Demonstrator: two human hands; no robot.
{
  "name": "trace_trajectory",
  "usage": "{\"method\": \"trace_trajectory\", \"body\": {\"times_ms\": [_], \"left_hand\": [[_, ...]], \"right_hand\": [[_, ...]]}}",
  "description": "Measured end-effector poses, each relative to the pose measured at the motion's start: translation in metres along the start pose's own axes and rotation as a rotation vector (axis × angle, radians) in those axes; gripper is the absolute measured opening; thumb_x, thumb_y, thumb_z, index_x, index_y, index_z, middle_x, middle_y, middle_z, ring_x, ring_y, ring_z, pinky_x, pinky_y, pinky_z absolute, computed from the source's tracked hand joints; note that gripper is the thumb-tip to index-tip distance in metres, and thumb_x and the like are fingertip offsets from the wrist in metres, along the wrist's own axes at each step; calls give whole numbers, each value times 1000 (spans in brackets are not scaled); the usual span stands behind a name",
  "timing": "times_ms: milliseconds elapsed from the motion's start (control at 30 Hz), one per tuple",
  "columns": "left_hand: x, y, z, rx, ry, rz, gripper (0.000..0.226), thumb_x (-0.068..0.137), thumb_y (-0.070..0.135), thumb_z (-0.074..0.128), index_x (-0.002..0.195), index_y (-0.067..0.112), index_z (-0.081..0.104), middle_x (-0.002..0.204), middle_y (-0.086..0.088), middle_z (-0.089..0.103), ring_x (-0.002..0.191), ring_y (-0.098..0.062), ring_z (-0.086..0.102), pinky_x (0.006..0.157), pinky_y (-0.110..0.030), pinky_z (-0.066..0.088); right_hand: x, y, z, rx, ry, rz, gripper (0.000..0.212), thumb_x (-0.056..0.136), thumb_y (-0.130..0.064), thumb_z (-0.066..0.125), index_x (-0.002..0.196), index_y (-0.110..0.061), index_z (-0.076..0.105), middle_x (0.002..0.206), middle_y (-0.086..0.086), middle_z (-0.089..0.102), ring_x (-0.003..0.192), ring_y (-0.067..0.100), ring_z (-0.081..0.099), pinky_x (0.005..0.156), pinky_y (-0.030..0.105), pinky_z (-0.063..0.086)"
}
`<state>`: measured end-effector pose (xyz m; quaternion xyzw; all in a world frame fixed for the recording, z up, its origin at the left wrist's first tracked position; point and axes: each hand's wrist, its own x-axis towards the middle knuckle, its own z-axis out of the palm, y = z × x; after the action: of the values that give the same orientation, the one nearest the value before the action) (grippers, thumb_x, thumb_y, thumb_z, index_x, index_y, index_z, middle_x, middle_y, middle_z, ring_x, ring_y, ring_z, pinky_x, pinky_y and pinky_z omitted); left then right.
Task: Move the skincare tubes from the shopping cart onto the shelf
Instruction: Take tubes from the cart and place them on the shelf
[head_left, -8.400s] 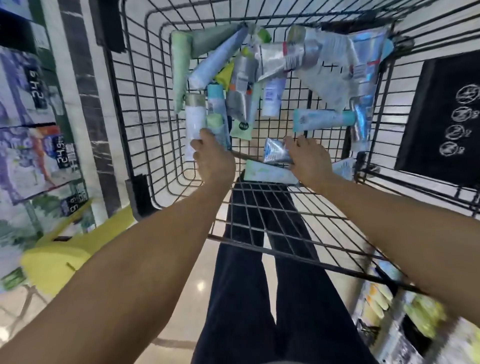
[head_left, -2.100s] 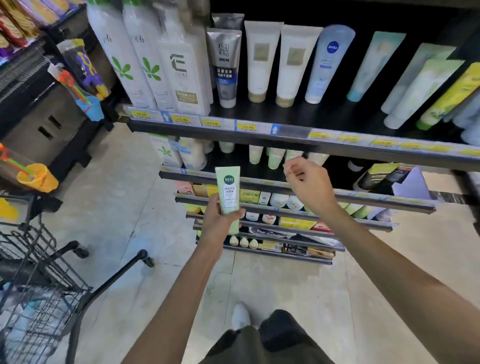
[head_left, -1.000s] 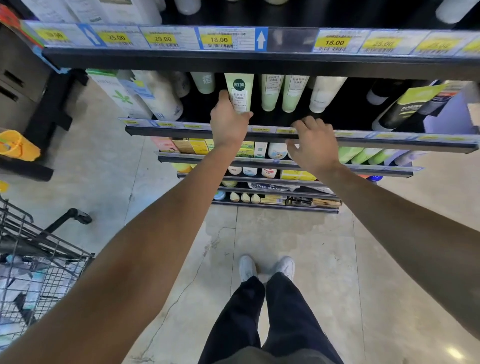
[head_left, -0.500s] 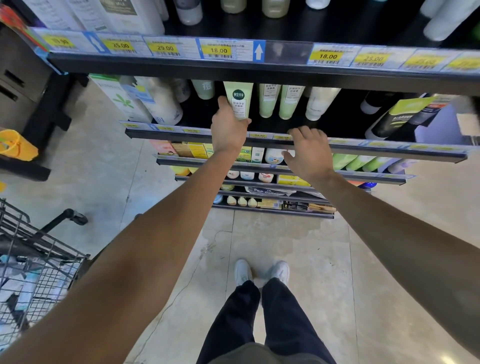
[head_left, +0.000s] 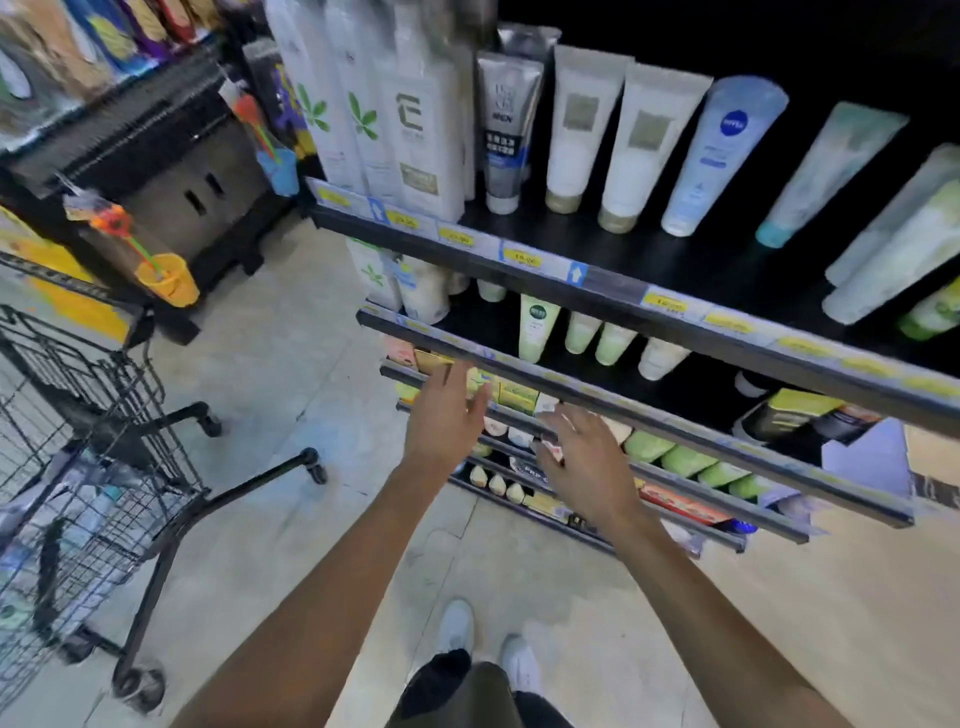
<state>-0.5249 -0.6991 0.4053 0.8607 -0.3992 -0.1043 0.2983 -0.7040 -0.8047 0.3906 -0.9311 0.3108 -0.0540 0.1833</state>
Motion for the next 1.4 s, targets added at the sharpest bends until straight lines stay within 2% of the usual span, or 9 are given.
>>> {"method": "trace_trajectory", "body": {"times_ms": [100, 233, 400, 633, 733, 1033, 1133, 1233, 1400], "left_hand": [[-55, -18, -29, 190, 101, -9, 44, 101, 47, 41, 120, 14, 62, 110, -10, 65, 95, -34, 63, 76, -44, 54], [-131, -44, -64, 369, 187, -166, 43, 99, 51, 40, 120, 21, 63, 113, -7, 68, 99, -33, 66, 81, -44, 54], [-213, -78, -103, 403, 326, -440, 43, 99, 50, 45, 119, 18, 65, 109, -7, 68, 96, -34, 66, 78, -46, 55], [-319, -131, -148, 371, 471, -773, 44, 100, 51, 42, 123, 19, 62, 114, -6, 66, 101, -32, 65, 81, -45, 55], [-359, -158, -167, 338, 525, -879, 44, 99, 52, 41, 122, 22, 62, 114, -5, 66, 101, -31, 65, 80, -44, 54], [-449, -246, -238, 273, 577, -1046, 48, 100, 54, 34, 129, 25, 59, 123, -2, 64, 112, -27, 61, 92, -44, 52], [-461, -275, -257, 240, 579, -1075, 43, 101, 52, 39, 130, 27, 58, 127, 0, 63, 117, -26, 59, 96, -44, 50], [-461, -310, -274, 225, 600, -1088, 37, 101, 46, 50, 128, 23, 60, 122, -2, 65, 112, -28, 61, 93, -44, 52], [-437, -381, -303, 205, 583, -1098, 35, 100, 45, 51, 124, 21, 61, 118, -1, 65, 105, -28, 62, 86, -42, 52]], "right_hand": [[-20, -35, 0, 69, -79, -131, 43, 103, -43, 54, 137, -18, 62, 134, 3, 62, 129, 26, 53, 110, 39, 41], [-41, -83, 2, 126, -198, -273, 46, 103, -46, 51, 141, -23, 60, 144, -1, 59, 138, 23, 49, 116, 40, 37], [-51, -147, 14, 133, -373, -464, 51, 106, -53, 39, 155, -37, 41, 160, -13, 39, 152, 12, 28, 125, 31, 19], [-64, -268, 56, 132, -530, -727, 50, 106, -51, 42, 152, -34, 46, 159, -12, 42, 149, 10, 32, 125, 32, 23], [-70, -328, 77, 112, -554, -831, 49, 106, -48, 45, 152, -30, 47, 158, -11, 44, 149, 10, 33, 123, 27, 22], [-75, -508, 141, 70, -599, -943, 47, 104, -42, 52, 149, -27, 52, 154, -7, 49, 145, 14, 40, 121, 34, 31], [-72, -551, 156, 59, -603, -947, 46, 104, -41, 52, 148, -26, 53, 152, -7, 51, 143, 15, 41, 118, 36, 36], [-64, -584, 174, 41, -600, -941, 44, 104, -41, 52, 145, -25, 55, 149, -7, 54, 140, 15, 44, 113, 35, 39], [-33, -624, 210, 1, -633, -896, 45, 104, -44, 50, 146, -28, 54, 149, -10, 52, 139, 14, 44, 109, 33, 39]]}}
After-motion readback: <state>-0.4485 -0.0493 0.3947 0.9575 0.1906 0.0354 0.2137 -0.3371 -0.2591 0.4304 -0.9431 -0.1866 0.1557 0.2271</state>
